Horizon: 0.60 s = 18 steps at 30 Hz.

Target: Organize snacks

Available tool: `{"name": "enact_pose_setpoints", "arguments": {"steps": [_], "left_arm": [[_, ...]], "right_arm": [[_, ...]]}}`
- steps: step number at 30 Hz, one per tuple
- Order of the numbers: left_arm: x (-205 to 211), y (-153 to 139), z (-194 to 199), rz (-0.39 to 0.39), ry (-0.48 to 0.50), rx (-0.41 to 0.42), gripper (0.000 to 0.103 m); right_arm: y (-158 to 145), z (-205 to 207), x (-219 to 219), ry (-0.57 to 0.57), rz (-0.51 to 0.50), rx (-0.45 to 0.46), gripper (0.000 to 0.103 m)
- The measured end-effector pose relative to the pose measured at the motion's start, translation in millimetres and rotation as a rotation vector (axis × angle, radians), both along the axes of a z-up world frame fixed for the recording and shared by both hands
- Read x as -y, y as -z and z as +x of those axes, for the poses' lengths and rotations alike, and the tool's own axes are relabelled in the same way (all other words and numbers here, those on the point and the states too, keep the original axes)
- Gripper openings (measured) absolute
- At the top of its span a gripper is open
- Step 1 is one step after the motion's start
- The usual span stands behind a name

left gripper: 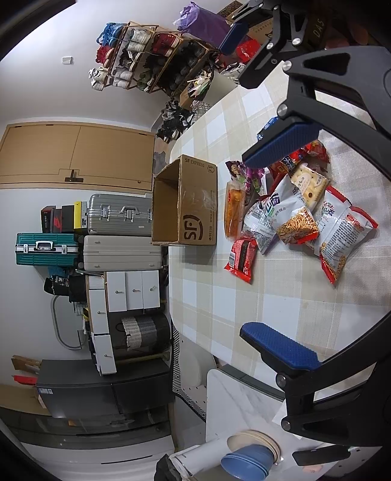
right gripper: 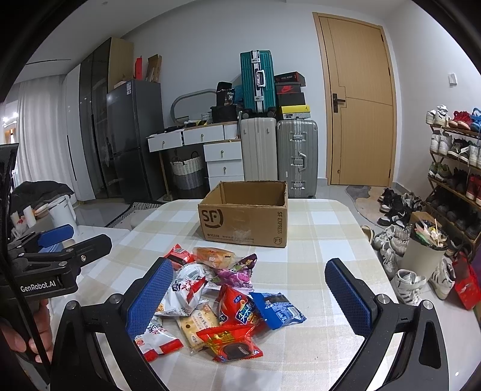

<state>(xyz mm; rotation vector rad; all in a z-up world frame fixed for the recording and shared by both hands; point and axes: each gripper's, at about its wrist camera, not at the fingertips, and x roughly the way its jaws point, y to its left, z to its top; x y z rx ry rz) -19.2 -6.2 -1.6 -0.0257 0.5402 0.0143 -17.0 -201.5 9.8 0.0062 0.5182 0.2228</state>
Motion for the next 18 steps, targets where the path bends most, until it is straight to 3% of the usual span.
{"name": "enact_pose_setpoints", "arguments": {"steps": [18], "left_arm": [[-6.1,4.9,0.5,-0.011,-0.009,-0.016,0.102]], "right_arm": [[2.5,-0.1,-1.3,0.0,0.01,-0.007,0.103]]}}
